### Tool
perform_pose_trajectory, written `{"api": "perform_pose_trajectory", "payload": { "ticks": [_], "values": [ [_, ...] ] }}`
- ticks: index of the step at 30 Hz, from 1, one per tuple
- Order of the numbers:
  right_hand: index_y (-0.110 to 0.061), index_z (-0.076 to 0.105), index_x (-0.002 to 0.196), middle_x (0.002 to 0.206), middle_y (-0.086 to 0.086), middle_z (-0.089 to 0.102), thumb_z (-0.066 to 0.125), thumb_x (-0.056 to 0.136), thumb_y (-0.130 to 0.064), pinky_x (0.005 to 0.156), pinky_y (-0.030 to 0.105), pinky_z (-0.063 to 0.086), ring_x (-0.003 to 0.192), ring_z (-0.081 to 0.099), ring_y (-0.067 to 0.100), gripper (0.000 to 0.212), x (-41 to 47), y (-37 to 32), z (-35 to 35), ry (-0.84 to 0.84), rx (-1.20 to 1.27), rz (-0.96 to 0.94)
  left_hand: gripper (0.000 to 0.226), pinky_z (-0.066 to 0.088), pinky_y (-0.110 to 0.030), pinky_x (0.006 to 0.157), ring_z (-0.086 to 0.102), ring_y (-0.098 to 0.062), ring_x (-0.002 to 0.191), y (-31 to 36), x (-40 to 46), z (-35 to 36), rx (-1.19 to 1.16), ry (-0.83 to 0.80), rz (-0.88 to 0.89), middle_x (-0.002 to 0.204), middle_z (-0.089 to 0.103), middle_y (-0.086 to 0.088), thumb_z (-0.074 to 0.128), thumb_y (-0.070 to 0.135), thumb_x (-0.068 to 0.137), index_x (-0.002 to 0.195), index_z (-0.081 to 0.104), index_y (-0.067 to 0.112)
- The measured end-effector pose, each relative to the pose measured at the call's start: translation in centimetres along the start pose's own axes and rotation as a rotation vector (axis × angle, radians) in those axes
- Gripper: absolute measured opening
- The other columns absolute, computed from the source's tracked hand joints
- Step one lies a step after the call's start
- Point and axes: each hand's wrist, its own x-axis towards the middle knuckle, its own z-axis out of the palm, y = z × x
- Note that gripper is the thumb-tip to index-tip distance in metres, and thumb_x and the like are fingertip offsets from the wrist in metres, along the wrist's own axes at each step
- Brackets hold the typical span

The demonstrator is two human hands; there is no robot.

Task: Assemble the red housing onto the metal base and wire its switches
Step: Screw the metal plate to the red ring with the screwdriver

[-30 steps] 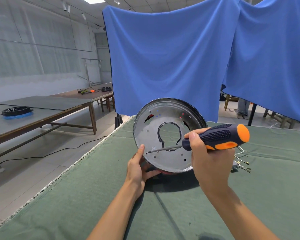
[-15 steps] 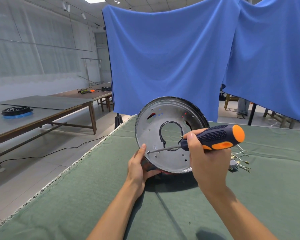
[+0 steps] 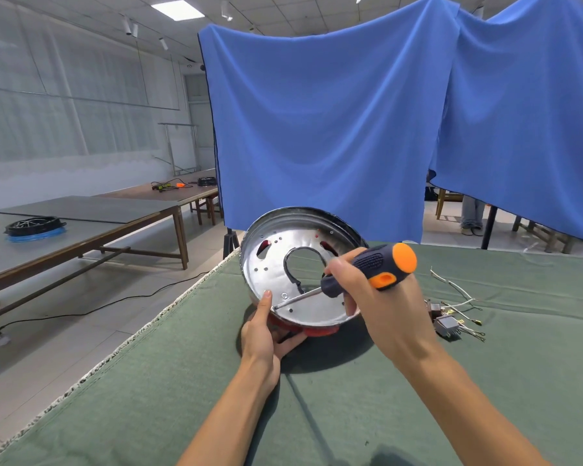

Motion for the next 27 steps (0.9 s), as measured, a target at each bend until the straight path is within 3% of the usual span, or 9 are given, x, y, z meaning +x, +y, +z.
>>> {"api": "perform_pose_trajectory", "payload": {
  "ticks": [2,5,9,10,13,15,18,23,27],
  "values": [
    [-0.007,0.058,0.074,0.055,0.012,0.05,0.047,0.061,-0.056,0.064,0.049,0.047,0.063,0.05,0.035,0.051,0.1,-0.5,-0.2,-0.076,-0.001,0.002,0.041,0.059,-0.047,0.069,0.067,-0.034,0.098,-0.1,0.0,0.0,0.002,-0.001,0.001,0.102,0.071,-0.019,0.059,0.04,0.09,0.112,0.065,0.006],
    [-0.003,0.058,0.075,0.068,0.012,0.057,0.043,0.06,-0.051,0.061,0.042,0.044,0.069,0.053,0.03,0.052,0.3,-0.8,-0.7,-0.051,-0.019,0.02,0.037,0.059,-0.046,0.068,0.068,-0.034,0.097,-0.1,-0.1,0.1,0.011,-0.049,-0.012,0.1,0.073,-0.017,0.057,0.039,0.091,0.109,0.066,0.007],
    [-0.015,0.051,0.091,0.07,-0.005,0.063,0.054,0.066,-0.049,0.062,0.019,0.044,0.068,0.058,0.007,0.043,0.2,-0.8,-0.4,0.285,0.01,-0.006,0.035,0.058,-0.051,0.074,0.068,-0.033,0.098,-0.3,-0.4,0.3,0.088,-0.116,0.011,0.103,0.073,-0.015,0.057,0.038,0.091,0.111,0.066,0.01],
    [-0.023,0.045,0.092,0.069,-0.007,0.06,0.06,0.069,-0.047,0.063,0.019,0.044,0.067,0.058,0.008,0.037,0.1,-0.9,-0.3,0.365,0.03,-0.055,0.036,0.057,-0.053,0.076,0.068,-0.033,0.1,-0.4,-0.5,0.4,0.11,-0.13,0.03,0.105,0.072,-0.015,0.057,0.037,0.09,0.113,0.065,0.01],
    [-0.042,0.04,0.096,0.07,-0.009,0.056,0.073,0.072,-0.033,0.067,0.042,0.051,0.066,0.061,0.019,0.043,-0.3,-1.1,-0.2,0.442,0.133,-0.175,0.04,0.057,-0.054,0.076,0.068,-0.03,0.1,-0.6,-0.6,0.7,0.158,-0.172,0.083,0.108,0.071,-0.014,0.059,0.038,0.088,0.116,0.064,0.011],
    [-0.045,0.044,0.098,0.072,-0.004,0.06,0.078,0.07,-0.027,0.053,0.038,0.052,0.059,0.062,0.026,0.047,-0.5,-1.5,-0.4,0.406,0.241,-0.161,0.039,0.058,-0.051,0.072,0.069,-0.029,0.096,-0.6,-0.7,0.7,0.165,-0.167,0.107,0.106,0.072,-0.014,0.059,0.038,0.088,0.115,0.064,0.011],
    [-0.03,0.052,0.093,0.073,0.002,0.067,0.083,0.07,-0.022,0.04,0.026,0.047,0.046,0.063,0.024,0.039,-0.8,-1.9,-0.3,0.307,0.351,-0.091,0.035,0.058,-0.047,0.066,0.071,-0.03,0.091,-0.3,-0.4,0.4,0.139,-0.106,0.134,0.102,0.073,-0.015,0.059,0.034,0.089,0.113,0.064,0.009],
    [-0.018,0.057,0.08,0.074,0.008,0.068,0.062,0.072,-0.047,0.046,0.03,0.052,0.057,0.069,0.027,0.03,-1.2,-2.4,-0.1,0.066,0.468,0.036,0.036,0.059,-0.05,0.072,0.068,-0.033,0.091,0.6,0.2,-0.4,0.069,-0.003,0.122,0.107,0.07,-0.02,0.057,0.03,0.092,0.116,0.063,0.004],
    [-0.034,0.057,0.087,0.071,-0.006,0.07,0.05,0.077,-0.047,0.055,0.036,0.054,0.065,0.07,0.019,0.018,-1.4,-2.8,0.1,0.025,0.275,0.047,0.039,0.052,-0.056,0.086,0.062,-0.039,0.107,1.0,0.8,-1.0,0.016,-0.009,0.082,0.113,0.068,-0.021,0.054,0.028,0.093,0.121,0.061,0.002]
  ]
}}
